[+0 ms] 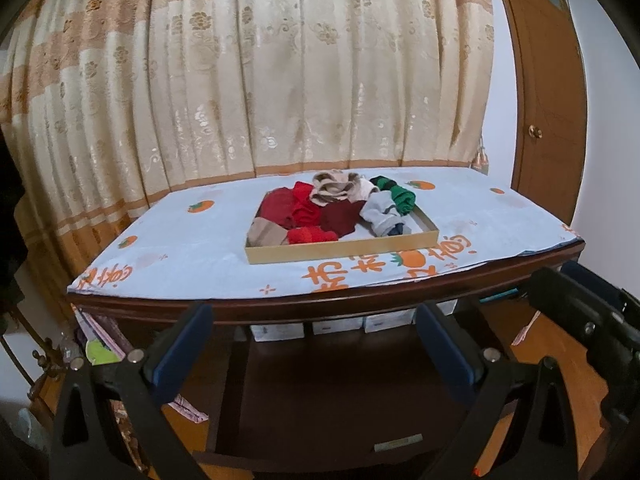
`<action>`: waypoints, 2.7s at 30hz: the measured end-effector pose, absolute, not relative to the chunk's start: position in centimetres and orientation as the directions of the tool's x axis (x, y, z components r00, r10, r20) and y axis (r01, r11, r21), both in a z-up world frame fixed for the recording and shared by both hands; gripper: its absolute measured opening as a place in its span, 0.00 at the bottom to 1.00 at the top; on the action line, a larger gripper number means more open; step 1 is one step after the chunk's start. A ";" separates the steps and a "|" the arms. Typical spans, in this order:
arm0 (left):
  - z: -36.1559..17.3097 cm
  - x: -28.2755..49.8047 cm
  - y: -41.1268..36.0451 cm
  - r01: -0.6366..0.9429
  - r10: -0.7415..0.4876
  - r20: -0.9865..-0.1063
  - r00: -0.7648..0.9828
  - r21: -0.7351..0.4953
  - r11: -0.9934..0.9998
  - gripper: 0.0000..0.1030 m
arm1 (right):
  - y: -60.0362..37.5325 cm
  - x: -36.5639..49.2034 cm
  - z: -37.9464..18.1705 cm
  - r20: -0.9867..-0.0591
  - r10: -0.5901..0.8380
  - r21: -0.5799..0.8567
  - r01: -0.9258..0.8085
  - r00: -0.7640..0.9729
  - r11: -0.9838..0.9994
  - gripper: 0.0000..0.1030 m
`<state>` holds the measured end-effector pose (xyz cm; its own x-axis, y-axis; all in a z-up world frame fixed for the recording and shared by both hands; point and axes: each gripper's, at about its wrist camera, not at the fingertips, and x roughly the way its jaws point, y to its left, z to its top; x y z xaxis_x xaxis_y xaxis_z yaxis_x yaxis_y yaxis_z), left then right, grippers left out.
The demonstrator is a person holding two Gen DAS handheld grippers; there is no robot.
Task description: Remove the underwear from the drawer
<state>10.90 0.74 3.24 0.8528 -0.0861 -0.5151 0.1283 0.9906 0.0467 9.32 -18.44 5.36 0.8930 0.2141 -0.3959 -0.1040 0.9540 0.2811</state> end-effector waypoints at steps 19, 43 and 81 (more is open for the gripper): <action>3.2 7.6 1.4 0.106 -0.076 -0.469 0.880 0.038 0.994 1.00 | -17.6 6.0 5.3 -0.362 0.176 0.241 -0.091 0.915 0.966 0.68; 3.1 6.1 1.8 0.077 -0.052 -0.452 0.890 0.038 0.996 1.00 | -16.9 5.3 5.1 -0.353 0.177 0.228 -0.099 0.919 0.969 0.69; 3.0 6.1 1.8 0.054 -0.028 -0.440 0.898 0.046 0.998 1.00 | -17.1 4.9 5.3 -0.341 0.174 0.227 -0.099 0.924 0.969 0.69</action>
<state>6.11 1.84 2.99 0.8977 -0.0282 -0.4397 0.0537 0.9975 0.0457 4.87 -17.10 5.31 0.9239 0.1744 -0.3407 -0.0991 0.9688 0.2272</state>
